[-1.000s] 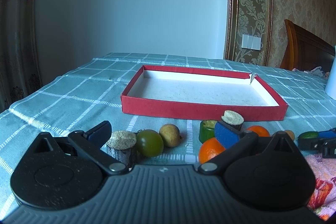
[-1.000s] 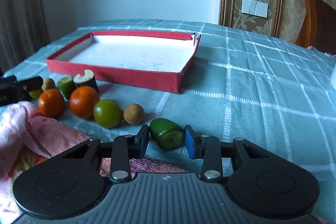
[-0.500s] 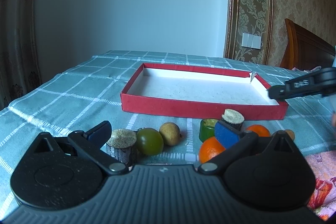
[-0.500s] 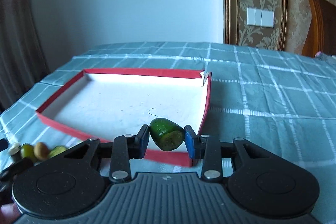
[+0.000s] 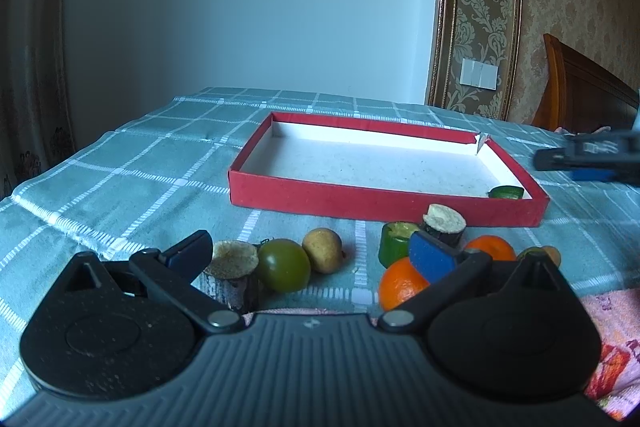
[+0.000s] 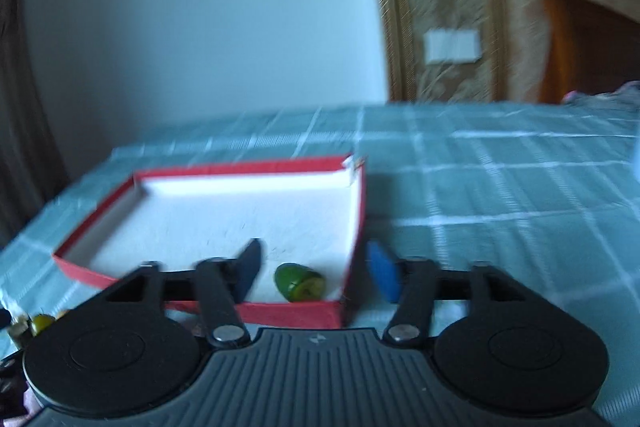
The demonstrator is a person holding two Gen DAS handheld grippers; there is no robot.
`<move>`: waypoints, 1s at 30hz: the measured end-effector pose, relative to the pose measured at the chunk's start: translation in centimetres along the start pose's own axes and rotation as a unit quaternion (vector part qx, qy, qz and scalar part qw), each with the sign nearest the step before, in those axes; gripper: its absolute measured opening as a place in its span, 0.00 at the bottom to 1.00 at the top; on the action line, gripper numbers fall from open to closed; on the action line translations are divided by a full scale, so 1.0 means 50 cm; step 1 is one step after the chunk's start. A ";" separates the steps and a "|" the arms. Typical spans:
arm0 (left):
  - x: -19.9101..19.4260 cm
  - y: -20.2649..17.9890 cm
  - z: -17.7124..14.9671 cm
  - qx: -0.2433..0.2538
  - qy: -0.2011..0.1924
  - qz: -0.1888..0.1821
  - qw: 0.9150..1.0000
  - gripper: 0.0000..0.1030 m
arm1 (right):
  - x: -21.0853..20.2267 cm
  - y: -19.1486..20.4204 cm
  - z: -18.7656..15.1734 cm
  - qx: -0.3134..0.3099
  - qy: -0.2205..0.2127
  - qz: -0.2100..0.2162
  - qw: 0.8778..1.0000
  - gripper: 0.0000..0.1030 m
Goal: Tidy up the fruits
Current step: 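Carry the lime half into the red tray and open the right tool, then move the left tool to the wooden log stump and close on it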
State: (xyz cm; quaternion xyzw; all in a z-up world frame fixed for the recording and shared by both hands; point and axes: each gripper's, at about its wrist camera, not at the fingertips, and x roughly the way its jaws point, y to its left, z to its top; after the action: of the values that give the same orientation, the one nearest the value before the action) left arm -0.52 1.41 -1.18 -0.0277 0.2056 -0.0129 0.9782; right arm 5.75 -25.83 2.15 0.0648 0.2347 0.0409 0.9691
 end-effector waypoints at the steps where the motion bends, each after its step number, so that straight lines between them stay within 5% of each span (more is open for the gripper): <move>1: 0.000 -0.001 0.000 0.001 0.000 0.000 1.000 1.00 | -0.016 -0.004 -0.013 0.000 -0.010 -0.011 1.000 0.73; 8: 0.001 -0.002 -0.001 0.002 0.002 0.005 1.000 1.00 | -0.016 -0.028 -0.079 0.020 0.035 -0.022 0.999 0.73; 15: -0.014 0.000 0.000 0.002 -0.016 0.015 1.000 1.00 | -0.007 -0.036 -0.085 0.038 0.040 -0.026 0.998 0.80; 23: -0.083 0.003 -0.030 0.061 -0.043 0.019 0.997 1.00 | -0.019 -0.036 -0.088 0.042 0.024 -0.017 0.999 0.80; 30: -0.091 0.031 -0.034 0.049 -0.025 0.039 0.998 1.00 | -0.015 -0.048 -0.088 0.060 0.029 -0.002 0.998 0.80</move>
State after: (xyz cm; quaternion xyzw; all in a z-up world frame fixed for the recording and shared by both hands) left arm -5.33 3.06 -1.01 0.0284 0.1807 0.0155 0.9830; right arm 3.19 -27.80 -1.75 0.1210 0.2653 0.0263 0.9562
